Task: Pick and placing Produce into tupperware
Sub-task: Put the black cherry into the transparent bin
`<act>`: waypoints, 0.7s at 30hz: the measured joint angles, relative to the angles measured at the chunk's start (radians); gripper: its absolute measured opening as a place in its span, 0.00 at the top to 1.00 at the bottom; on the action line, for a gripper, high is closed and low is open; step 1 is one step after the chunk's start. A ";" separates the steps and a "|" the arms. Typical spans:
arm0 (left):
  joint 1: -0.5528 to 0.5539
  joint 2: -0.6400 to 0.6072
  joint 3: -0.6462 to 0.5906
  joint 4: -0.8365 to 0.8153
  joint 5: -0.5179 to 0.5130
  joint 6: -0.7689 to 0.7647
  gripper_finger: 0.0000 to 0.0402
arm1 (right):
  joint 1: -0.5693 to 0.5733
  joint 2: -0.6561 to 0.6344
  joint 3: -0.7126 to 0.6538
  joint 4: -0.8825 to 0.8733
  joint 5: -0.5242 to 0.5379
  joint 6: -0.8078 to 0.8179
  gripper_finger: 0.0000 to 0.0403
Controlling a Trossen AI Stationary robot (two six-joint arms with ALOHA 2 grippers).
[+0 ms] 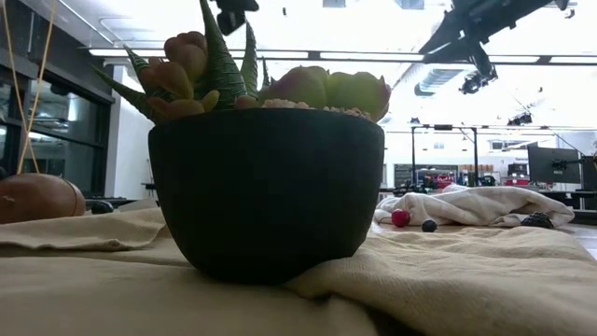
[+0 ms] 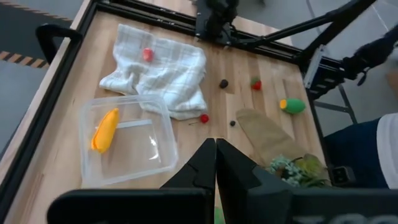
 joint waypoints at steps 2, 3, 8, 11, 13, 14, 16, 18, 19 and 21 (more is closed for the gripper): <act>-0.019 -0.025 0.000 -0.016 0.000 0.000 1.00 | 0.062 0.001 0.000 -0.002 0.033 0.045 0.77; -0.031 -0.039 -0.003 -0.022 0.002 0.000 1.00 | 0.097 0.001 0.000 -0.002 0.051 0.061 0.77; -0.100 -0.145 -0.124 0.019 0.001 -0.035 1.00 | 0.285 0.001 0.000 -0.048 0.195 0.148 0.77; -0.144 -0.240 -0.270 0.107 -0.017 -0.099 1.00 | 0.419 0.002 0.000 -0.064 0.290 0.218 0.77; -0.173 -0.316 -0.375 0.186 -0.039 -0.160 1.00 | 0.512 0.002 0.000 -0.059 0.362 0.261 0.77; -0.187 -0.354 -0.425 0.224 -0.052 -0.193 1.00 | 0.558 0.003 0.000 -0.058 0.405 0.286 0.77; -0.215 -0.429 -0.513 0.286 -0.094 -0.253 1.00 | 0.643 0.005 0.000 -0.061 0.486 0.332 0.77; -0.243 -0.501 -0.586 0.327 -0.145 -0.310 1.00 | 0.724 0.009 0.000 -0.068 0.561 0.379 0.77; -0.257 -0.534 -0.615 0.336 -0.167 -0.335 1.00 | 0.760 0.012 0.000 -0.069 0.594 0.405 0.77; -0.284 -0.596 -0.661 0.340 -0.218 -0.380 1.00 | 0.826 0.023 0.000 -0.074 0.649 0.457 0.77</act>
